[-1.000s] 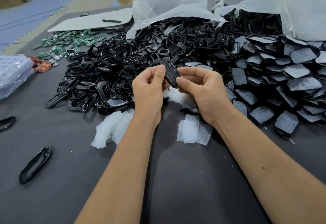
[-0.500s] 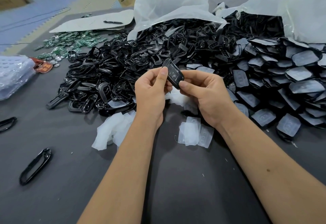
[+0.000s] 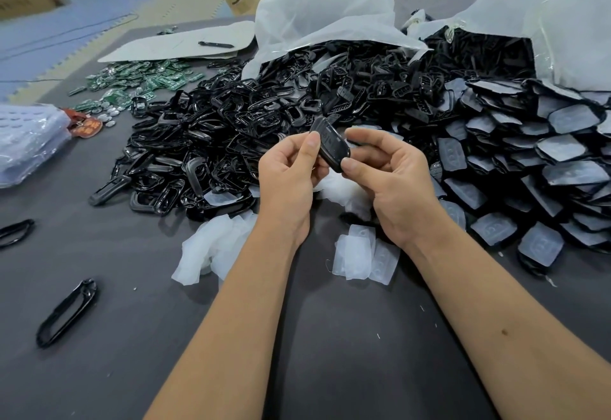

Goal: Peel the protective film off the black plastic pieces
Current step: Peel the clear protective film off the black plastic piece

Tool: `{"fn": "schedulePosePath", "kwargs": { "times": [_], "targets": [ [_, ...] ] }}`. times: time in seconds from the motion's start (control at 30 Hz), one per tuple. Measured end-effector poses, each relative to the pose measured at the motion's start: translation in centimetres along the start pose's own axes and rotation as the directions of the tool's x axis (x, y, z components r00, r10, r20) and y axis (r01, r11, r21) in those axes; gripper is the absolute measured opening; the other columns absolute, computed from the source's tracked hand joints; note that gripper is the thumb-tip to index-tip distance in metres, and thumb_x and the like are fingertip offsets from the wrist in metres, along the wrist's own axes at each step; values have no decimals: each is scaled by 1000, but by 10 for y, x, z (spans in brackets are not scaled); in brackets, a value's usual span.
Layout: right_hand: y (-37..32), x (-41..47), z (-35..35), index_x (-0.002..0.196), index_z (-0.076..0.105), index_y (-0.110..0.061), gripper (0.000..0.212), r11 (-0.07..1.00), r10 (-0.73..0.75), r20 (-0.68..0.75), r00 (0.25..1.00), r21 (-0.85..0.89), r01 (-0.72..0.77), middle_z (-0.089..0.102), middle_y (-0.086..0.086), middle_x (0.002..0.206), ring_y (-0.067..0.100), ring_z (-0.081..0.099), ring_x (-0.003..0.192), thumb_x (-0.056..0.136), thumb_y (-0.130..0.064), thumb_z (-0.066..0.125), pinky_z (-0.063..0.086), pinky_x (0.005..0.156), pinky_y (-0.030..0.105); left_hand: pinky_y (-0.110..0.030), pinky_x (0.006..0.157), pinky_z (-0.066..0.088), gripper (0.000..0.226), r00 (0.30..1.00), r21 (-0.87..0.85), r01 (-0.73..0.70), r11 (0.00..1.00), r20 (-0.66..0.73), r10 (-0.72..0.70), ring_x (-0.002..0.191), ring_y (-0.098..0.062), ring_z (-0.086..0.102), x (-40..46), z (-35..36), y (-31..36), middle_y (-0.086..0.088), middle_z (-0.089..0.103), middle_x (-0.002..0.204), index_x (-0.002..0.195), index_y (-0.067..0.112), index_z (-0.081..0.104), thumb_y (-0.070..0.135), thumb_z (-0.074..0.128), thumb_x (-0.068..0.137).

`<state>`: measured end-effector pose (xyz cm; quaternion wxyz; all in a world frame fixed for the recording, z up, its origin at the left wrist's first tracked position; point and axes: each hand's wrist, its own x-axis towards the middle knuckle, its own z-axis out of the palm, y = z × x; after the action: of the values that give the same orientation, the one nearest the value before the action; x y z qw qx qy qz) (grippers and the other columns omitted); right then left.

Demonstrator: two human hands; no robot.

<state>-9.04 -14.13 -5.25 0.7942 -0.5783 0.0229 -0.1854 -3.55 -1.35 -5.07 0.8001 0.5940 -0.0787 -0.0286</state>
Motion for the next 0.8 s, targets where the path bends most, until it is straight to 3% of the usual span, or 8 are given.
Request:
{"fn": "schedulePosePath", "kwargs": {
  "times": [0.17, 0.27, 0.4, 0.6, 0.7, 0.8],
  "targets": [
    [-1, 1, 0, 114, 70, -14, 39, 999, -19, 8, 1000, 35, 19, 70, -2, 79, 11, 68, 76, 85, 12, 74, 52, 68, 15, -21, 65, 49, 19, 998, -93, 52, 994, 37, -49, 76, -18, 51, -2, 4, 5, -19, 54, 96, 105, -4, 64, 12, 54, 107],
    [-2, 2, 1, 111, 69, -15, 38, 999, -22, 32, 999, 38, 21, 70, -6, 76, 10, 66, 75, 84, 10, 76, 54, 74, 19, -17, 62, 50, 21, 996, -128, 84, 988, 52, -78, 74, -14, 55, -1, 3, 6, -15, 62, 87, 95, 1, 67, 11, 53, 107],
    [0, 0, 1, 111, 68, -16, 36, 1000, -10, 48, 999, -5, 10, 70, -4, 77, 23, 61, 77, 85, 7, 77, 54, 69, 29, -20, 66, 50, 23, 991, -155, 121, 981, 71, -111, 78, -16, 60, -1, 1, 6, -8, 70, 87, 95, 4, 69, 13, 53, 107],
    [-4, -1, 2, 109, 67, -15, 35, 994, -51, 55, 997, -94, 56, 69, -4, 75, 12, 63, 73, 85, 9, 77, 55, 71, 21, -29, 78, 46, 26, 985, -196, 161, 967, 96, -145, 95, -31, 55, -1, 1, 8, -20, 68, 102, 104, -3, 69, 15, 50, 108],
    [-10, 1, 0, 111, 69, -14, 36, 983, -98, 61, 993, -151, 106, 70, -7, 74, 6, 65, 71, 84, 9, 78, 53, 72, 16, -23, 71, 55, 28, 983, -215, 165, 963, 115, -142, 81, -17, 67, 0, 3, 12, -11, 75, 92, 95, 4, 74, 15, 52, 108],
    [-21, 5, -7, 117, 71, -11, 39, 973, -88, 30, 996, -210, 92, 72, -5, 75, 9, 67, 76, 84, 7, 79, 56, 78, 22, -17, 61, 52, 25, 983, -214, 168, 962, 108, -148, 69, -9, 63, 6, 11, 13, -5, 73, 83, 89, 10, 76, 14, 57, 105]
  ]
}}
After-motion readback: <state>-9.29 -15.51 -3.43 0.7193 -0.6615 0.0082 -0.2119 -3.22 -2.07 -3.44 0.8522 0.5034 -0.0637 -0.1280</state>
